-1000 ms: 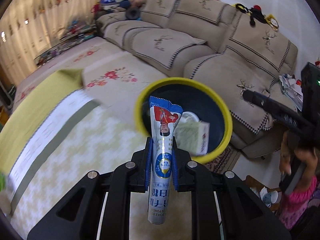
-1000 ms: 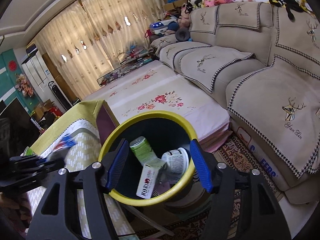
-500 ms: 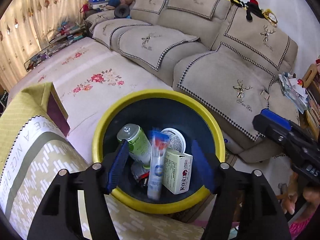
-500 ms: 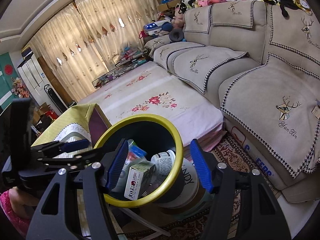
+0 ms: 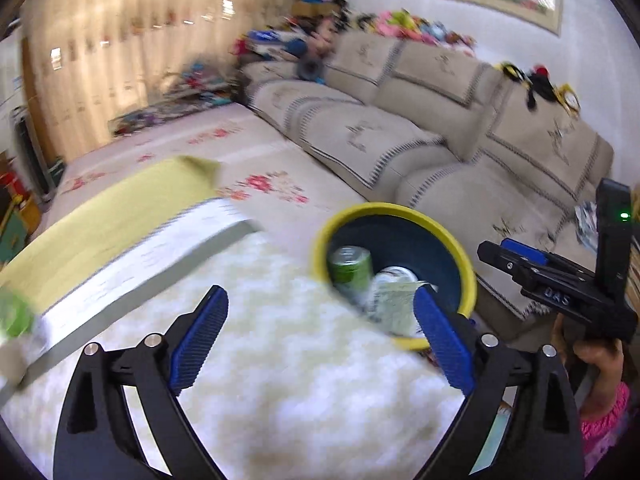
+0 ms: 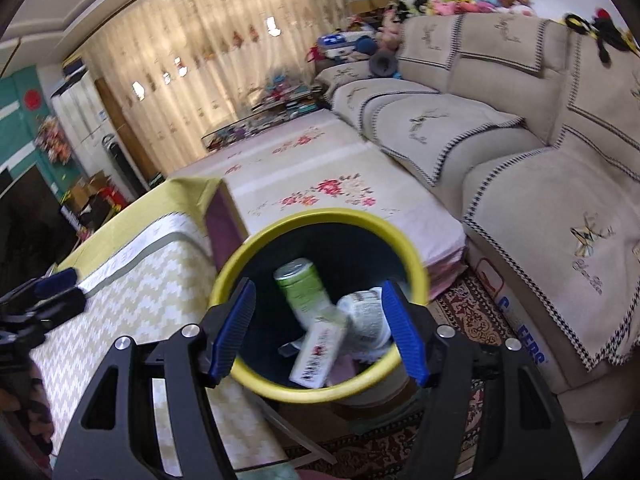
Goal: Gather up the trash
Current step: 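Carry the squeeze tube over the bin and open the left gripper, then grasp the green-lidded glass cup with the right gripper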
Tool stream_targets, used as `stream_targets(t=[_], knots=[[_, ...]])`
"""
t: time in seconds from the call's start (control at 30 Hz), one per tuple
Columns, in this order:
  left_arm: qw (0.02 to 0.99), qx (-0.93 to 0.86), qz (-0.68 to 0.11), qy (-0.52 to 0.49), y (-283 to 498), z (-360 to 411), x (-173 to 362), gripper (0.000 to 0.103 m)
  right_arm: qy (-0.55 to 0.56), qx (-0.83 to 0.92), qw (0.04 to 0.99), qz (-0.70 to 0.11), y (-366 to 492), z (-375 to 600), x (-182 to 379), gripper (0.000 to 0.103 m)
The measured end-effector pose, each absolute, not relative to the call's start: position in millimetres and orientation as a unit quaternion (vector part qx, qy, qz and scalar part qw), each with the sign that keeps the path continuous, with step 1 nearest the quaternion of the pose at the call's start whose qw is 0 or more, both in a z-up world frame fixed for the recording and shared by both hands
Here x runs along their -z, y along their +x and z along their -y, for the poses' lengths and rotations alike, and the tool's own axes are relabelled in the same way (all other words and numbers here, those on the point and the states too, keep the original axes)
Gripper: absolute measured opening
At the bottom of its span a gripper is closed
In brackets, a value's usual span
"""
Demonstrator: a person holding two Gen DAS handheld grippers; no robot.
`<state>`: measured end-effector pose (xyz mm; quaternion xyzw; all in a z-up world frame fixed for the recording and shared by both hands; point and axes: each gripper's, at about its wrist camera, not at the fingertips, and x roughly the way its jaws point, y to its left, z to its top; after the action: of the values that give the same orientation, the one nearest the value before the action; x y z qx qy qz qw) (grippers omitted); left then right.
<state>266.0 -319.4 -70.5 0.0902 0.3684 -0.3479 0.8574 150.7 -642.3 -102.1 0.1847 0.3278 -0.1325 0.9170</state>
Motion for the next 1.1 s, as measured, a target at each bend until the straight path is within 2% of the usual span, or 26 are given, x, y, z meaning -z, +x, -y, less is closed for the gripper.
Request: stream_targets(t=[0.23,0.57,0.7,0.97,1.1], knots=[[0.923,0.221,-0.311,0.046,253.3,152.7,52.0,0.098,0.137,0.08,0.925,-0.346,187.2,574.5,92.9,0.063],[0.948,0.041,-0.315,-0.019,275.1,-24.9,80.2,0.098,0.078,-0.028,0.926,-0.368,240.4,462.7,76.2,0.063],[0.949,0.015,-0.311,-0.048,279.2,-59.5,88.5,0.098,0.042,-0.082,0.924,-0.37,267.0,403.6,68.2,0.063],[0.949,-0.008,-0.311,-0.056,275.5,-64.5,90.2,0.098,-0.005,-0.176,0.92,-0.349,313.5,291.3,61.2,0.063],[0.947,-0.018,-0.315,-0.056,274.6,-58.3,89.5,0.098,-0.001,-0.184,0.913,-0.364,342.2,262.0,69.6,0.063]])
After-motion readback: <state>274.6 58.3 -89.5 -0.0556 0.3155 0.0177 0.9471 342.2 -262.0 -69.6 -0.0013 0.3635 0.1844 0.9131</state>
